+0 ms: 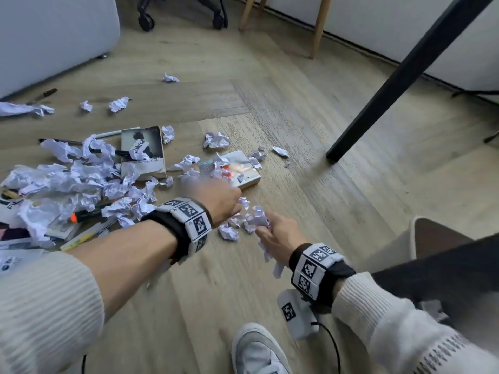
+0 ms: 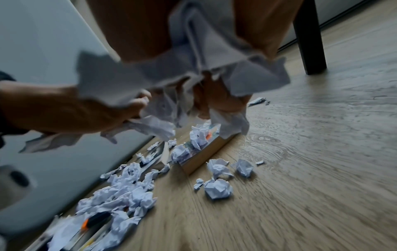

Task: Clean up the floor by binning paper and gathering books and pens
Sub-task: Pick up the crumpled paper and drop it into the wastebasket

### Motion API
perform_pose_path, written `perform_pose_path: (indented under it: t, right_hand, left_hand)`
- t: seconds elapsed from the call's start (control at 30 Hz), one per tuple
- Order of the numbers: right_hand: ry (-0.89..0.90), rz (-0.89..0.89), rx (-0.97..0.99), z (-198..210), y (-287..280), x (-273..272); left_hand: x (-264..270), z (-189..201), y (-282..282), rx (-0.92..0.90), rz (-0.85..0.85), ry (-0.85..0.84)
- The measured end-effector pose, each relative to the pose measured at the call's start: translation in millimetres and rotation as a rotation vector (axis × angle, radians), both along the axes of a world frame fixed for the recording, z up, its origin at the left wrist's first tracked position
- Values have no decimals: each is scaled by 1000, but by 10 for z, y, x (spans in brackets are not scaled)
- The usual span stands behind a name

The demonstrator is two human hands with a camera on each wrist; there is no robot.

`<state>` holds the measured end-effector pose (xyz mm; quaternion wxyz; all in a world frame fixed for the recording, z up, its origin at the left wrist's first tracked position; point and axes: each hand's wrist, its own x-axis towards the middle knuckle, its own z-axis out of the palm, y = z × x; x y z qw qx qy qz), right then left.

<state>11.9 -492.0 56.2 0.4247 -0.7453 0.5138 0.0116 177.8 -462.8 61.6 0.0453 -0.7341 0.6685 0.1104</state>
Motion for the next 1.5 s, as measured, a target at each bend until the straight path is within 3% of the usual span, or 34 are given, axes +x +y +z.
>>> perform_pose_path:
  t: [0.33,0.6,0.7,0.8,0.97,1.17,1.33,1.5]
  right_hand:
    - [21,80,-161,255,316,-916]
    - [-32,202,-249,718,765,-1879]
    - [4,96,-336,865,838,-2319]
    - [-16,-163,-341,1050,821,-2705]
    - [69,-395,-415,1433,720,-3087]
    - [175,-329,-464,1781,350,-3178]
    - [146,-314,-506,1369,-229,-3218]
    - [173,-316,-448,926,-552,-3197]
  left_hand:
    - [-578,364,56,14,-269,-14]
    - [-1269,604,288,203,-630,228]
    - [-1581,778,345,149,-750,324]
    - [-1973,920,368,81,-834,424]
    - [-2530,1224,487,-72,-937,448]
    - [-2803,1333,312,-241,-801,504]
    - [-3134,1032,122,-248,-595,275]
    - [-3604,1023,-6,-204,-313,297]
